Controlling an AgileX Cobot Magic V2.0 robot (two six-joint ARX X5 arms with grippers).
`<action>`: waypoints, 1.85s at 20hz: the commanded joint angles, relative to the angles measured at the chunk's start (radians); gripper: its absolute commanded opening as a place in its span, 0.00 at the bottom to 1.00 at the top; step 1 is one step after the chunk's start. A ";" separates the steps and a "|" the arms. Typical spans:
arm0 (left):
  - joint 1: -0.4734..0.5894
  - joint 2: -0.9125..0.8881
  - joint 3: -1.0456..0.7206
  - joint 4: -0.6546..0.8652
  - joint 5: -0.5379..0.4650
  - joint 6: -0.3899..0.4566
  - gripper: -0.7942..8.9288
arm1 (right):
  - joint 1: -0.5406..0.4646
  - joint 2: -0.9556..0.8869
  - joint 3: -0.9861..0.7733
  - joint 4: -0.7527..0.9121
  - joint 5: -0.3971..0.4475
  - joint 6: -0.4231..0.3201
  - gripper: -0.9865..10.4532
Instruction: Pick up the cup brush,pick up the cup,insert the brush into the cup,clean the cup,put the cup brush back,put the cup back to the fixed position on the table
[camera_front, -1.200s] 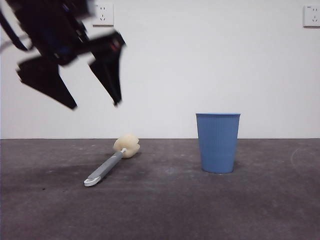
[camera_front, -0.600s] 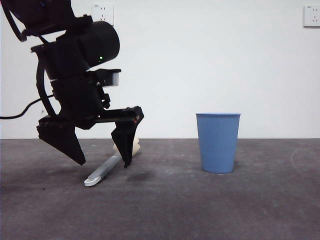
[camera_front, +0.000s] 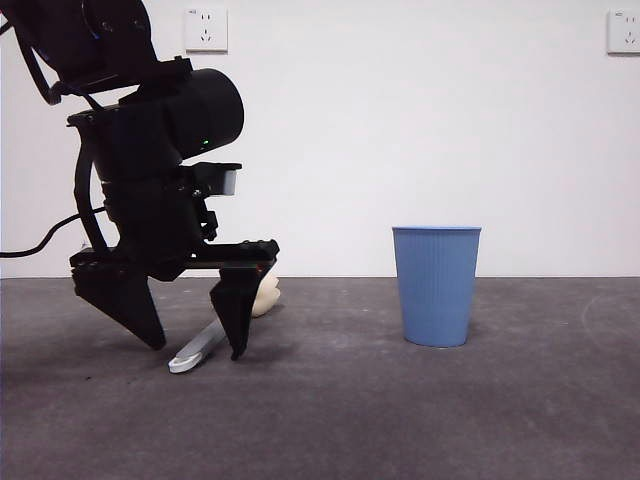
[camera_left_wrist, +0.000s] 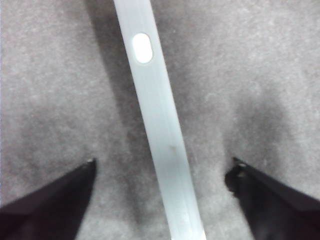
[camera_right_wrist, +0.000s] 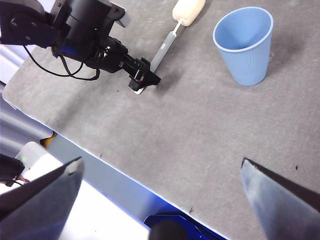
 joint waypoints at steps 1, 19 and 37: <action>-0.004 0.010 0.000 -0.003 0.017 -0.007 0.17 | 0.002 -0.001 0.002 0.005 0.002 0.006 0.58; 0.005 -0.301 0.000 -0.169 0.095 0.121 0.07 | 0.035 0.101 -0.007 0.093 0.005 0.043 0.58; 0.003 -0.774 0.000 -0.485 0.167 0.189 0.07 | 0.387 0.688 -0.322 1.114 0.578 0.166 0.58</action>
